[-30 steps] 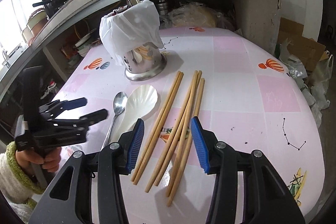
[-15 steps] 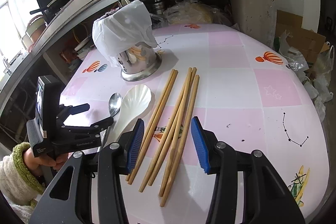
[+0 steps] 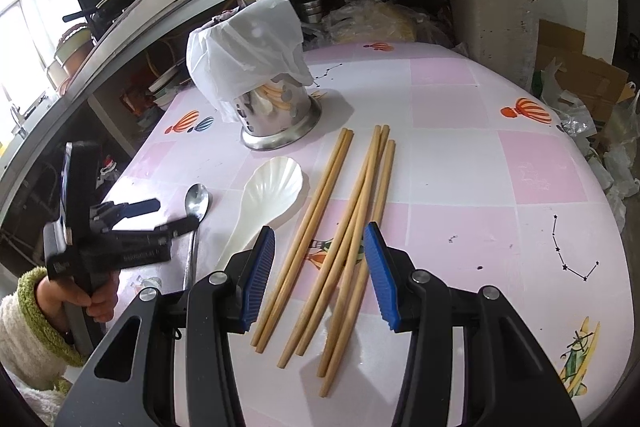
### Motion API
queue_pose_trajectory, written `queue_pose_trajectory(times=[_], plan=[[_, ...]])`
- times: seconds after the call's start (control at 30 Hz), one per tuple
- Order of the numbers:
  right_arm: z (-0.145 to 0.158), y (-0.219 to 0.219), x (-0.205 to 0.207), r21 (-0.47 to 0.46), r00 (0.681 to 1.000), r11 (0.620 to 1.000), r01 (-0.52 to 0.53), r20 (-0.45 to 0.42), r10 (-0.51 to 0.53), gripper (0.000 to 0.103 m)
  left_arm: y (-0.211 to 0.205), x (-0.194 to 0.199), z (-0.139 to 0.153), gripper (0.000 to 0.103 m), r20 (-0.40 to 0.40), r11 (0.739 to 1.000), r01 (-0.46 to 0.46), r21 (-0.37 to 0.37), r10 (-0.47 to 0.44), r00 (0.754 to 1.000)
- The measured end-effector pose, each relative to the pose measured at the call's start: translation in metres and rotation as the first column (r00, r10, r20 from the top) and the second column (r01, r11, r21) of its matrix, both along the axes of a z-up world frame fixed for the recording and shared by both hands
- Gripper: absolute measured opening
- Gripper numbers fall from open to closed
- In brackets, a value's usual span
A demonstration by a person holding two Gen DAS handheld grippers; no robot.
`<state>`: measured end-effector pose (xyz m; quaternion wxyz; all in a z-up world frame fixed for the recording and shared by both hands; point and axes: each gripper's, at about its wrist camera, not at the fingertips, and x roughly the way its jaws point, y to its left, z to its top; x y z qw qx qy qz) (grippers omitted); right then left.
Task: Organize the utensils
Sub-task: 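Close the left tool on the remaining steel spoon's bowl, then lift the steel spoon off the table with the left tool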
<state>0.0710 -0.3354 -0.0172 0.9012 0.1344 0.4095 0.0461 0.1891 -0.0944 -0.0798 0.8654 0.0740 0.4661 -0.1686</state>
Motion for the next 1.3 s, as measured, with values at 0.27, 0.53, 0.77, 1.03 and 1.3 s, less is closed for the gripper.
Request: queue_pose_trajectory(times=[0.27, 0.53, 0.77, 1.03, 1.3], plan=[[-0.001, 0.004, 0.0, 0.001, 1.0, 1.0, -0.008, -0.001, 0.008, 0.046, -0.021, 0.012, -0.005, 0.075, -0.025, 1.0, -0.012, -0.009, 0.012, 1.0], [-0.006, 0.004, 0.001, 0.009, 1.0, 1.0, -0.007, -0.008, 0.007, 0.046, -0.033, 0.01, -0.012, 0.062, 0.002, 0.997, -0.067, 0.032, 0.067, 0.998], [-0.008, 0.005, 0.002, 0.013, 1.0, 1.0, -0.007, -0.01, 0.007, 0.046, -0.035, 0.005, -0.01, 0.055, 0.027, 0.993, -0.113, 0.028, 0.112, 0.993], [-0.009, 0.002, 0.0, 0.018, 1.0, 1.0, 0.005, -0.01, -0.005, 0.046, -0.042, 0.001, -0.008, 0.042, 0.042, 0.993, -0.111, 0.032, 0.11, 0.993], [-0.009, -0.001, -0.002, 0.022, 1.0, 1.0, 0.014, -0.007, -0.014, 0.046, -0.044, -0.001, -0.007, 0.035, 0.039, 0.994, -0.102, 0.032, 0.101, 0.994]])
